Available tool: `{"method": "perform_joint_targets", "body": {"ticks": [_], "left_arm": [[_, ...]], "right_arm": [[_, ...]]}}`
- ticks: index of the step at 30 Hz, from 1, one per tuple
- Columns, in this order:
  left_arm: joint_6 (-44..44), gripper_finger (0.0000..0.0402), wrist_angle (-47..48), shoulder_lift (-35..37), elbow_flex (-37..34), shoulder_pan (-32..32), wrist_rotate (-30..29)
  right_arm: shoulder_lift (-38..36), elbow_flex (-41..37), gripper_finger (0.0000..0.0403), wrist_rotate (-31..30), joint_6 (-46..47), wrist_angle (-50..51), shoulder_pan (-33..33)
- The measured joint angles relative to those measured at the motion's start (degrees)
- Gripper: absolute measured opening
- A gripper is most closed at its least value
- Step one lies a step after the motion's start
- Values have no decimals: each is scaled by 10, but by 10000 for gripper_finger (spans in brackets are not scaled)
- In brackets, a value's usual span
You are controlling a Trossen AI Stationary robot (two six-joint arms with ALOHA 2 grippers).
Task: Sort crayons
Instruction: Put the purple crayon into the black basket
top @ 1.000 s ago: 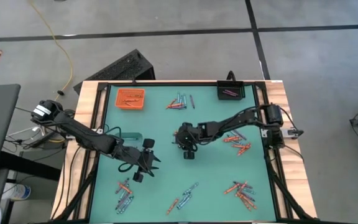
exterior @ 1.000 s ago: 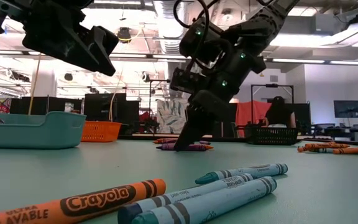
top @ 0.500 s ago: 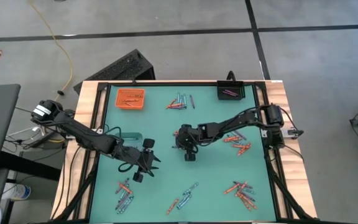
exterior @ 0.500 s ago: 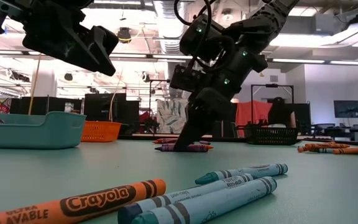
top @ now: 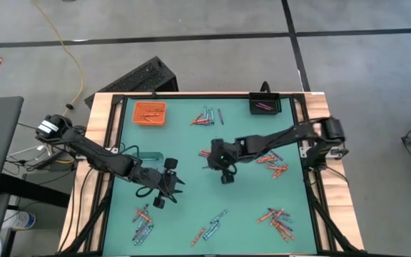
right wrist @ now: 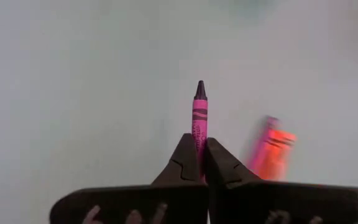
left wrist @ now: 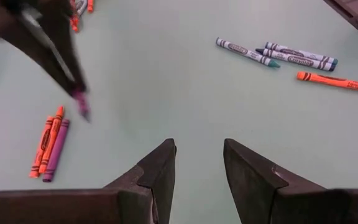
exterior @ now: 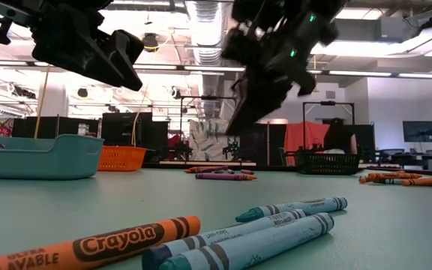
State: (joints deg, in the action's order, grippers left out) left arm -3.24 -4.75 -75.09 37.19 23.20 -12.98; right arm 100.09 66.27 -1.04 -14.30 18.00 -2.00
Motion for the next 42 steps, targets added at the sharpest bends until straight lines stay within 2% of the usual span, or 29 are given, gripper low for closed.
{"method": "perform_joint_targets", "body": {"ticks": [6, 13, 24, 33, 42], "left_arm": [[-5, 125, -9, 0, 0, 0, -6], [-9, 125, -15, 0, 0, 0, -9], [-16, 125, -18, 0, 0, 0, -9], [-16, 125, -20, 0, 0, -1, -18], [-19, 125, -30, 0, 0, -13, -33]], "right_arm": [[-83, 0, 0, -69, -48, 139, 75], [-153, 1, 0, -88, -125, 252, 230], [-164, -3, 0, -81, -246, 280, 448], [-164, -19, 0, -79, -267, 259, 546], [-157, -19, 1, -79, -266, 223, 565]]}}
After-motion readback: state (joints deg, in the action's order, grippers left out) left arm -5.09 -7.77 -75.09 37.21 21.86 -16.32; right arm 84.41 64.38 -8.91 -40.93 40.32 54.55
